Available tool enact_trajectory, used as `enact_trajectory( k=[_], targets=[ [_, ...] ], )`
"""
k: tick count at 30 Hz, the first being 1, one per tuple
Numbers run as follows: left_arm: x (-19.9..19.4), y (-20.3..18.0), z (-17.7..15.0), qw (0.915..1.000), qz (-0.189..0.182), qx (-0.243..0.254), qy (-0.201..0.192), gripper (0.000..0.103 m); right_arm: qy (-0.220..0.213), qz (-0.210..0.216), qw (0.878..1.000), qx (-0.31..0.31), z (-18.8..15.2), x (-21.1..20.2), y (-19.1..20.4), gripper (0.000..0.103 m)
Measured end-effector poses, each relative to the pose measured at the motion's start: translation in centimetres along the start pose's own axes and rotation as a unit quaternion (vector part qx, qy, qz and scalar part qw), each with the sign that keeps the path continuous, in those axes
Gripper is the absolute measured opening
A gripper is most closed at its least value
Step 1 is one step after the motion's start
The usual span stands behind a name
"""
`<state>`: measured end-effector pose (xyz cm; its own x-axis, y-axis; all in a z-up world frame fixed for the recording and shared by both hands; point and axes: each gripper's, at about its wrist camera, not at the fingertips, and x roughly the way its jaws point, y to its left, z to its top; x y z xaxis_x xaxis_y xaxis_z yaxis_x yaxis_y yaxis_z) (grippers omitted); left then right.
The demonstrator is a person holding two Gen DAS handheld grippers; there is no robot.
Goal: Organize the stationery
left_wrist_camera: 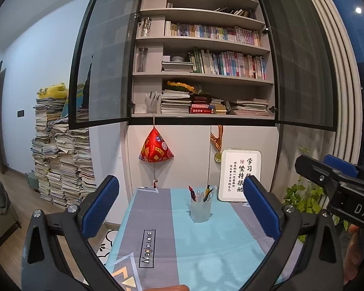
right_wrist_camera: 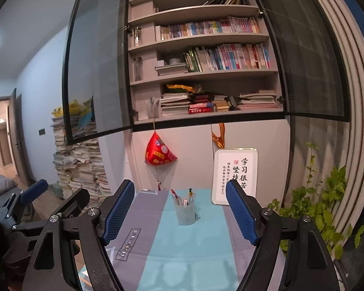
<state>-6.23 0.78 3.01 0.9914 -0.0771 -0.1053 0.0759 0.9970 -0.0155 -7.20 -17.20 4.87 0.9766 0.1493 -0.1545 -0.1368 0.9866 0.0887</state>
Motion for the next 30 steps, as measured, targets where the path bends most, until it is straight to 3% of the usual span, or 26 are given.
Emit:
enact_trajectory(
  k=[30],
  targets=[
    [0.0, 0.5, -0.3, 0.9999, 0.005, -0.007, 0.012, 0.102, -0.003, -0.009, 1.0, 0.008, -0.5, -0.5, -0.8, 0.079]
  ],
)
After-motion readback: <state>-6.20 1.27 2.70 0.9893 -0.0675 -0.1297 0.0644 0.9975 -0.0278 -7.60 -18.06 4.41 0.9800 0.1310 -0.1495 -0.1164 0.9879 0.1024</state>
